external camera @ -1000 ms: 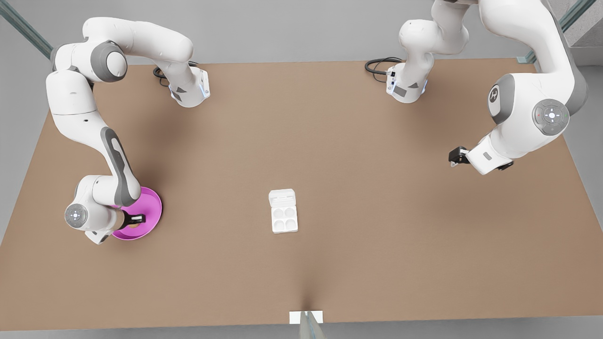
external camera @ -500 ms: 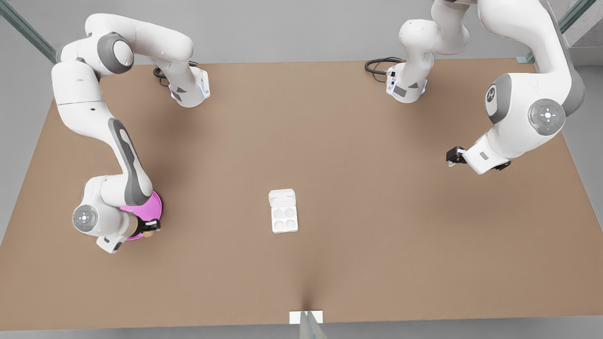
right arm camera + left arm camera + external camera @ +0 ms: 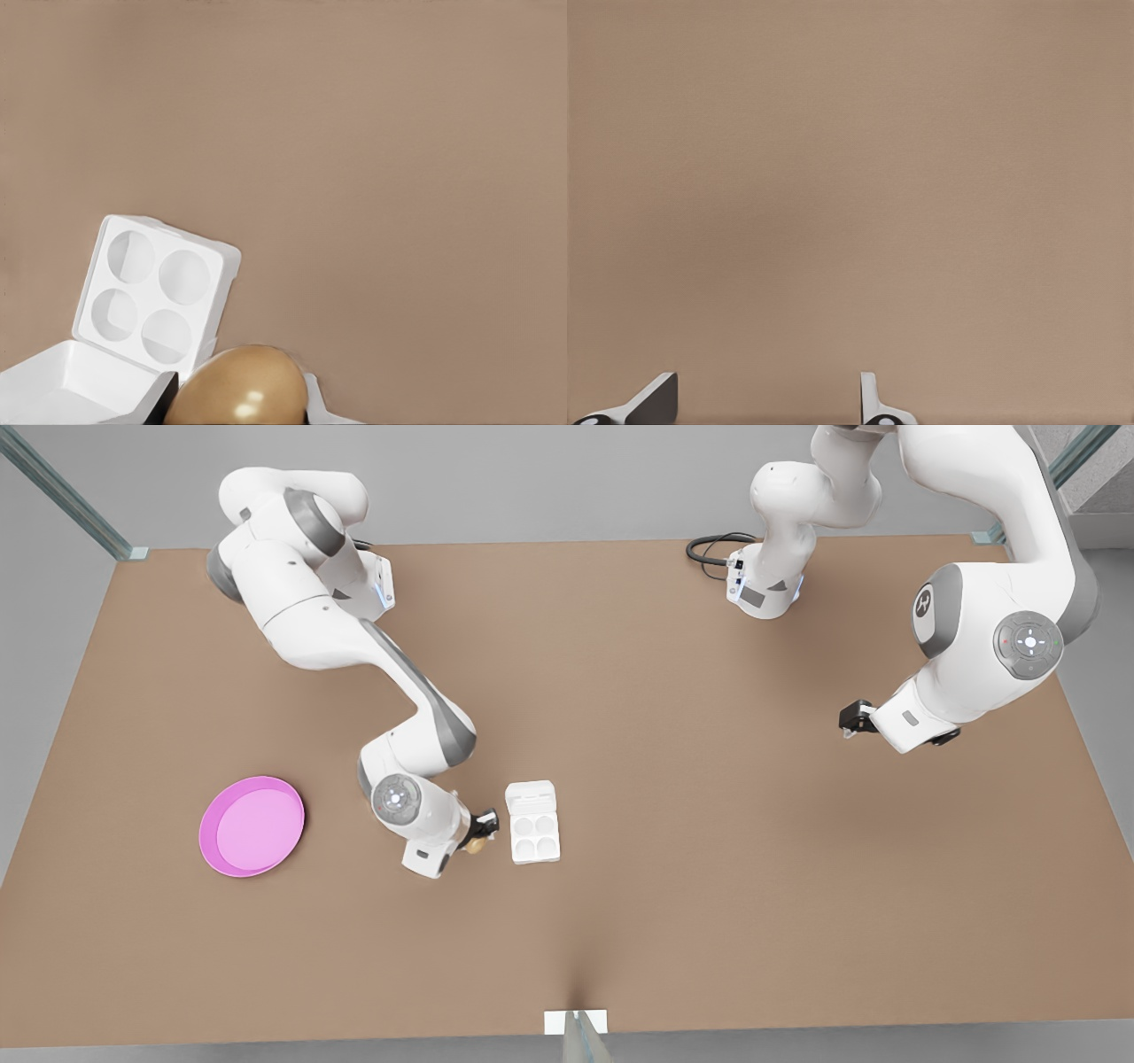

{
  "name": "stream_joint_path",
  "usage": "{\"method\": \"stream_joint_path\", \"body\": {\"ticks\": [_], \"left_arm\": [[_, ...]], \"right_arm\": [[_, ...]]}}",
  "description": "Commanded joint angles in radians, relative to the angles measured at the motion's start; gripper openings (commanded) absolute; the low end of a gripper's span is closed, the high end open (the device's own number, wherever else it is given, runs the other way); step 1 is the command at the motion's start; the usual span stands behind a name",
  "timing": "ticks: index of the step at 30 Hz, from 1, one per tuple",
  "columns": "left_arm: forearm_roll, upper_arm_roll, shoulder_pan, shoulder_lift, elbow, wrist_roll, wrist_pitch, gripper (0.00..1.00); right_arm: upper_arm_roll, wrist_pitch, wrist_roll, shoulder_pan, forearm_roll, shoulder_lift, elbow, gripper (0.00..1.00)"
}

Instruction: Pack egg into the box and close the box lid

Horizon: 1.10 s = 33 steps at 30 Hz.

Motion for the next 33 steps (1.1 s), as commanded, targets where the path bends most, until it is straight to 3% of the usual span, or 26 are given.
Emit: {"method": "stream_joint_path", "body": {"ticks": [1, 9, 21, 22, 23, 24, 31, 32, 33], "left_arm": [[0.001, 0.001, 0.0, -0.001, 0.0, -0.002, -0.001, 1.0], [0.001, 0.001, 0.0, -0.001, 0.0, -0.002, -0.001, 1.0], [0.001, 0.001, 0.0, 0.001, 0.0, -0.002, -0.001, 1.0], [0.001, 0.001, 0.0, 0.001, 0.0, -0.002, -0.001, 1.0], [0.001, 0.001, 0.0, 0.001, 0.0, -0.002, -0.001, 1.0], [0.001, 0.001, 0.0, 0.001, 0.0, -0.002, 0.0, 1.0], [0.001, 0.001, -0.018, 0.004, 0.0, -0.006, 0.0, 1.0], [0.001, 0.001, -0.053, 0.008, 0.0, -0.074, -0.017, 1.0], [0.001, 0.001, -0.106, 0.008, 0.0, -0.151, -0.04, 1.0]], "right_arm": [[0.0, 0.001, 0.563, 0.031, -0.015, 0.023, 0.035, 0.4], [-0.002, 0.076, 0.632, 0.123, 0.02, 0.105, 0.105, 0.41], [0.0, 0.061, 0.67, 0.142, 0.025, 0.108, 0.028, 0.42], [0.0, 0.061, 0.67, 0.143, 0.025, 0.109, 0.029, 0.69], [-0.002, 0.07, 0.668, 0.143, 0.024, 0.109, 0.029, 0.89], [0.0, 0.071, 0.668, 0.142, 0.022, 0.111, 0.031, 1.0], [-0.003, 0.094, 0.587, 0.108, 0.01, 0.099, 0.1, 1.0], [0.004, 0.219, 0.527, 0.031, 0.016, 0.074, 0.103, 1.0], [0.009, 0.203, 0.376, -0.062, 0.022, 0.011, 0.1, 1.0]]}}
